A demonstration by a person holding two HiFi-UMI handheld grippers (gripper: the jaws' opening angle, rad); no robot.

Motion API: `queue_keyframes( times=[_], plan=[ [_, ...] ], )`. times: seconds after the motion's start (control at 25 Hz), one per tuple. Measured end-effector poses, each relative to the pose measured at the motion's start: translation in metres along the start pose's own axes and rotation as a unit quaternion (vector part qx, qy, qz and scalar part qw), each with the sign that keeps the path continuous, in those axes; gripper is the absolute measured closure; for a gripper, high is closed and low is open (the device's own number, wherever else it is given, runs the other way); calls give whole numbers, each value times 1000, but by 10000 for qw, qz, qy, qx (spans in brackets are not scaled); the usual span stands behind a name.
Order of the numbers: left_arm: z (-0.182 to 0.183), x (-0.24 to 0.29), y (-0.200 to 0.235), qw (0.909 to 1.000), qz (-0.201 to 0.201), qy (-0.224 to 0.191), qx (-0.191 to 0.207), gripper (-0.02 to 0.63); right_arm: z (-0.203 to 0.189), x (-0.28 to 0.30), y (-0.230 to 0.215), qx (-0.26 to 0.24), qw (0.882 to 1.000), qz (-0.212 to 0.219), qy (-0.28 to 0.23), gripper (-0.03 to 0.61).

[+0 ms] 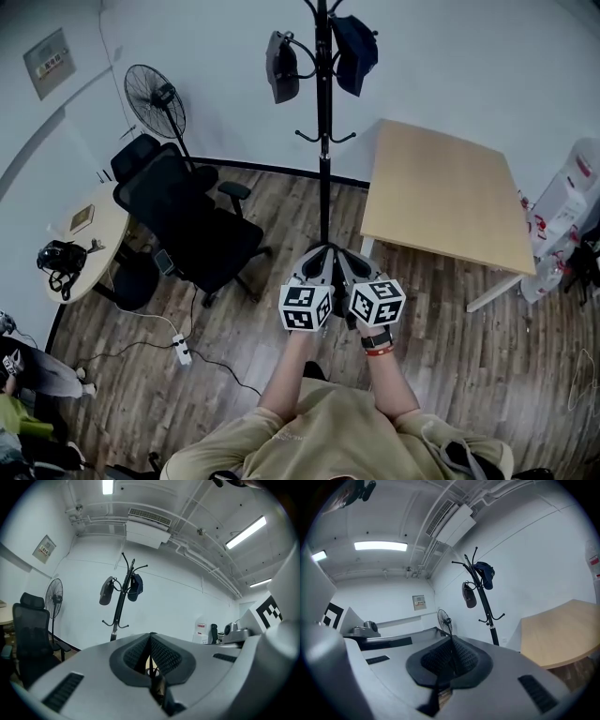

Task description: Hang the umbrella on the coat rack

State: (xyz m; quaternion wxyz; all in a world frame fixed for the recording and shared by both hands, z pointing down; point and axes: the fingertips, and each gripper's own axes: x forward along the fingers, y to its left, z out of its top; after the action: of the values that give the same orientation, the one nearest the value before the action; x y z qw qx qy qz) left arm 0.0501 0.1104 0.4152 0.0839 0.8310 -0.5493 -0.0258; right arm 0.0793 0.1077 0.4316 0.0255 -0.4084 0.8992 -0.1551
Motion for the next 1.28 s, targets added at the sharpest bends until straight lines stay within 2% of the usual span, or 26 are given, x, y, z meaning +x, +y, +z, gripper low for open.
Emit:
queue_keyframes(
  times=[0.28, 0.56, 0.76, 0.92, 1.28],
  plan=[
    [4, 39, 21, 10000, -16, -38, -33, 592, 7, 36, -25, 26, 10000, 23, 22, 563],
    [22, 113, 82, 9996, -102, -235, -78, 591, 34, 124, -60, -109, 9999, -114, -30, 563],
    [58, 154, 131, 9992, -139, -355, -99, 591, 59, 189, -63, -195, 9998, 8, -58, 563],
    [68, 189, 157, 9991, -281, -310, -118, 591, 75, 227, -82, -201, 9996, -134, -109, 563],
    [63, 257, 203, 9973, -705, -182, -29, 591, 81, 297, -128, -40, 9978, -544, -386, 563]
  ],
)
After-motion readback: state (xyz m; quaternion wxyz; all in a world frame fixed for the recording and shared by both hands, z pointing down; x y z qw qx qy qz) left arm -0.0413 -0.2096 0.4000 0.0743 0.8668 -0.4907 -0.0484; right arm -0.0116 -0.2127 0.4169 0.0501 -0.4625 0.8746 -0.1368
